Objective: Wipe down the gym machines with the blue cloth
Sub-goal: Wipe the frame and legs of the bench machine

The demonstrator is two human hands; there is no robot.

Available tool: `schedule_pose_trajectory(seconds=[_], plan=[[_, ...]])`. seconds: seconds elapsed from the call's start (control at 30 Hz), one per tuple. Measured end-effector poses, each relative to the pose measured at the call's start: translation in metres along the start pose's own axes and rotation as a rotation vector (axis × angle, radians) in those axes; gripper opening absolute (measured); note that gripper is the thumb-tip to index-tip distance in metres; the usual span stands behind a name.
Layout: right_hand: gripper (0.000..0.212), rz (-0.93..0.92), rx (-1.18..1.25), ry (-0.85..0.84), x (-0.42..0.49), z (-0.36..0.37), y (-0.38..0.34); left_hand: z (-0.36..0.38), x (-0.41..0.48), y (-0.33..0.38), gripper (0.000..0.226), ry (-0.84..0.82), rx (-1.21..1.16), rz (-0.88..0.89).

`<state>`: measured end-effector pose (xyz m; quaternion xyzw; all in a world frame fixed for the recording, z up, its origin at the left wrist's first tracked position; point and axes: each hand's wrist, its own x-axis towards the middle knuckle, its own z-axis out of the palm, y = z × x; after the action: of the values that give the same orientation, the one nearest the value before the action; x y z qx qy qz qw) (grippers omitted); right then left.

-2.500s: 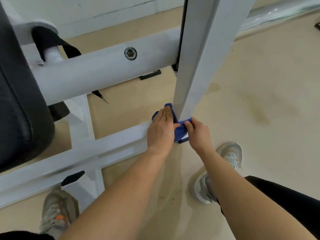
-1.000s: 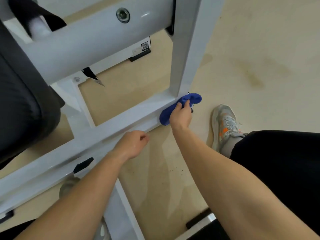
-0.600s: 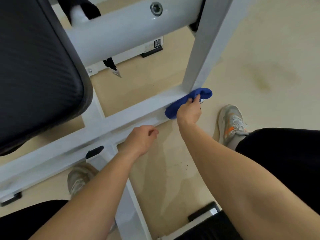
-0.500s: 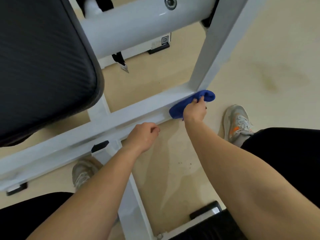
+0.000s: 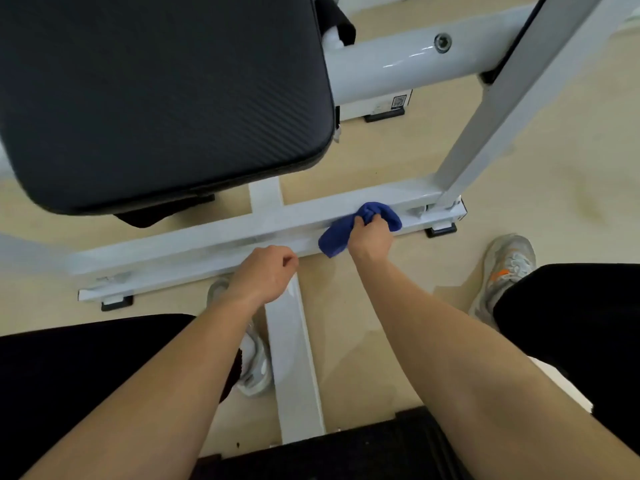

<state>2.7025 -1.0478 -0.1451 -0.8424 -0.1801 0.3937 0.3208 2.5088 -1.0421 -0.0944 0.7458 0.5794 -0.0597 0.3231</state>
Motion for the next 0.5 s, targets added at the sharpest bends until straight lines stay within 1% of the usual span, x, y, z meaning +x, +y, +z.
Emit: schedule_pose_trajectory(seconds=[0.07, 0.17, 0.23, 0.33, 0.4, 0.43, 0.5], plan=[[0.027, -0.129, -0.083, -0.007, -0.006, -0.009, 0.009, -0.008, -0.013, -0.006, 0.026, 0.022, -0.002, -0.021], [0.019, -0.221, -0.13, -0.027, -0.005, -0.025, 0.019, -0.01, -0.021, -0.006, 0.024, 0.062, -0.038, -0.033], [0.023, -0.239, -0.094, -0.02, -0.007, -0.028, 0.019, -0.001, -0.016, 0.0, 0.024, 0.045, -0.083, -0.064], [0.033, -0.236, 0.079, 0.042, -0.004, -0.024, 0.017, 0.031, 0.009, 0.024, 0.037, -0.013, -0.183, -0.087], [0.025, -0.258, 0.138, 0.078, 0.0, -0.023, 0.015, 0.058, 0.029, 0.043, 0.044, -0.038, -0.324, -0.103], [0.021, -0.269, 0.138, 0.083, 0.004, -0.023, 0.016, 0.072, 0.039, 0.052, 0.048, -0.045, -0.442, -0.139], [0.019, -0.298, 0.105, 0.082, 0.013, -0.026, 0.021, 0.096, 0.059, 0.067, 0.052, -0.044, -0.742, -0.267]])
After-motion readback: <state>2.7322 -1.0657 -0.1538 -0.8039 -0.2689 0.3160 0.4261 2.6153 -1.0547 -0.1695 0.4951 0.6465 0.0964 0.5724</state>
